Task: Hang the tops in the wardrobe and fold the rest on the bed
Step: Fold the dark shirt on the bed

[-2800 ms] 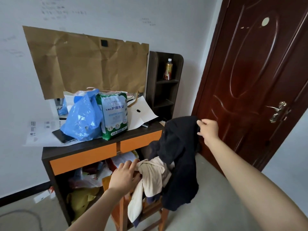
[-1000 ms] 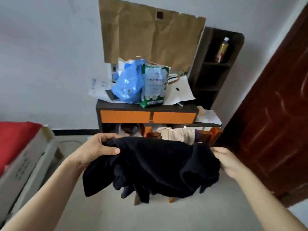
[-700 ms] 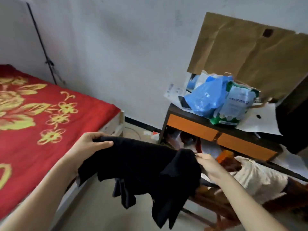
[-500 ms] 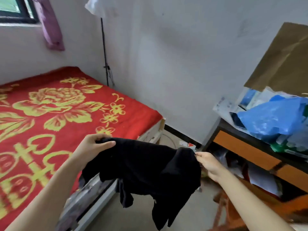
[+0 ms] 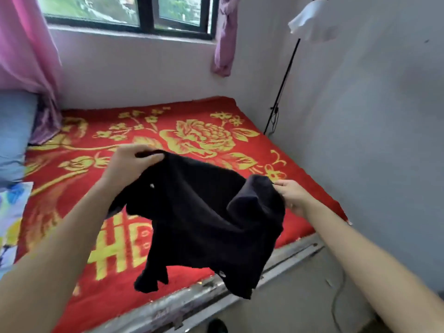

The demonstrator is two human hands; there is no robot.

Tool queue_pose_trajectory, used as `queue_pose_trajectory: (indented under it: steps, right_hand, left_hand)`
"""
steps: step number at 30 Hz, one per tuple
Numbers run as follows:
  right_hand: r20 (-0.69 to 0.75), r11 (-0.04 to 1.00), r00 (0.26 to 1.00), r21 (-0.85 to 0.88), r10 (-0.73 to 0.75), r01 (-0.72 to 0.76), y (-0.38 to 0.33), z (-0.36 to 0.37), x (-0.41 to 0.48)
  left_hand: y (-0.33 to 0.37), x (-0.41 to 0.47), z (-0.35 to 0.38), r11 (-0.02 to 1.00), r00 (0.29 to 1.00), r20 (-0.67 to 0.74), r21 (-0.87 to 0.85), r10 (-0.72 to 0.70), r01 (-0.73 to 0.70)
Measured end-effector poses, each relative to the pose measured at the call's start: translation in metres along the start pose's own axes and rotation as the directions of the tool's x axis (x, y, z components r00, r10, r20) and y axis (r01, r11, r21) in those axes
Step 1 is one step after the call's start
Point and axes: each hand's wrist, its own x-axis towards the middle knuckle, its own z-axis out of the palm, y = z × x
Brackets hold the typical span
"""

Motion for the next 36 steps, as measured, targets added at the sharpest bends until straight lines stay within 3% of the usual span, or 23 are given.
queue_pose_trajectory:
  steps: [2, 4, 5, 9, 13, 16, 20, 21, 23, 24, 25, 27, 28, 32, 35, 36]
  right_hand:
    - [-0.121, 0.999, 0.991, -0.010, -0.049, 0.048, -0.035, 0.023, 0.075]
    - [-0.262, 0.986, 0.958, -0.142, -0.119, 0.083, -0.054, 0.043, 0.133]
    - [-0.265, 0.978, 0.957, -0.199, -0.118, 0.065, -0.056, 0.053, 0.157]
    - [-0.008, 0.914, 0.999, -0.405, -0.033, 0.027, -0.017, 0.128, 0.227]
    - [0.175, 0.876, 0.960, -0.468, 0.221, -0.116, 0.074, 0.195, 0.230]
    - [0.250, 0.801, 0.880, -0.561, 0.403, -0.208, 0.141, 0.227, 0.212]
    - [0.328, 0.662, 0.799, -0.740, 0.505, -0.115, 0.209, 0.251, 0.184]
    - [0.332, 0.615, 0.802, -0.786, 0.496, -0.055, 0.223, 0.254, 0.180]
    - [0.340, 0.473, 0.817, -0.876, 0.466, 0.096, 0.251, 0.260, 0.177]
    - [0.343, 0.384, 0.823, -0.908, 0.453, 0.167, 0.256, 0.260, 0.173]
    - [0.334, 0.310, 0.851, -0.926, 0.406, 0.216, 0.272, 0.261, 0.171]
    - [0.345, 0.233, 0.867, -0.933, 0.361, 0.274, 0.298, 0.259, 0.168]
    - [0.341, 0.225, 0.883, -0.934, 0.324, 0.278, 0.313, 0.256, 0.166]
    - [0.397, 0.129, 0.896, -0.917, 0.200, 0.378, 0.328, 0.247, 0.176]
    - [0.388, 0.142, 0.912, -0.918, 0.133, 0.369, 0.307, 0.241, 0.187]
    - [0.346, 0.205, 0.924, -0.928, 0.161, 0.311, 0.298, 0.238, 0.189]
  left_hand:
    - [-0.016, 0.066, -0.001, 0.997, 0.993, -0.116, 0.071, -0.032, 0.040]
    - [-0.047, 0.106, 0.003, 0.958, 0.974, -0.140, 0.203, -0.178, 0.204]
    - [-0.069, 0.114, 0.006, 0.914, 0.957, -0.156, 0.292, -0.245, 0.281]
    - [-0.174, 0.088, 0.030, 0.735, 0.884, -0.101, 0.518, -0.456, 0.438]
    - [-0.261, 0.021, 0.069, 0.518, 0.673, 0.002, 0.640, -0.739, 0.567]
    - [-0.298, -0.027, 0.096, 0.457, 0.546, 0.103, 0.685, -0.832, 0.568]
    - [-0.322, -0.073, 0.130, 0.416, 0.442, 0.212, 0.798, -0.872, 0.437]
    - [-0.324, -0.081, 0.139, 0.424, 0.436, 0.248, 0.827, -0.865, 0.369]
    - [-0.337, -0.097, 0.159, 0.512, 0.511, 0.339, 0.823, -0.790, 0.247]
    - [-0.342, -0.106, 0.167, 0.545, 0.503, 0.403, 0.821, -0.764, 0.170]
    - [-0.357, -0.117, 0.179, 0.564, 0.539, 0.428, 0.819, -0.725, 0.108]
    - [-0.381, -0.137, 0.197, 0.597, 0.569, 0.484, 0.802, -0.665, 0.016]
    - [-0.389, -0.141, 0.201, 0.622, 0.558, 0.526, 0.783, -0.642, -0.022]
    - [-0.415, -0.136, 0.201, 0.650, 0.660, 0.550, 0.750, -0.512, -0.121]
    - [-0.423, -0.123, 0.188, 0.663, 0.689, 0.560, 0.733, -0.460, -0.153]
    - [-0.422, -0.116, 0.182, 0.684, 0.709, 0.561, 0.714, -0.427, -0.153]
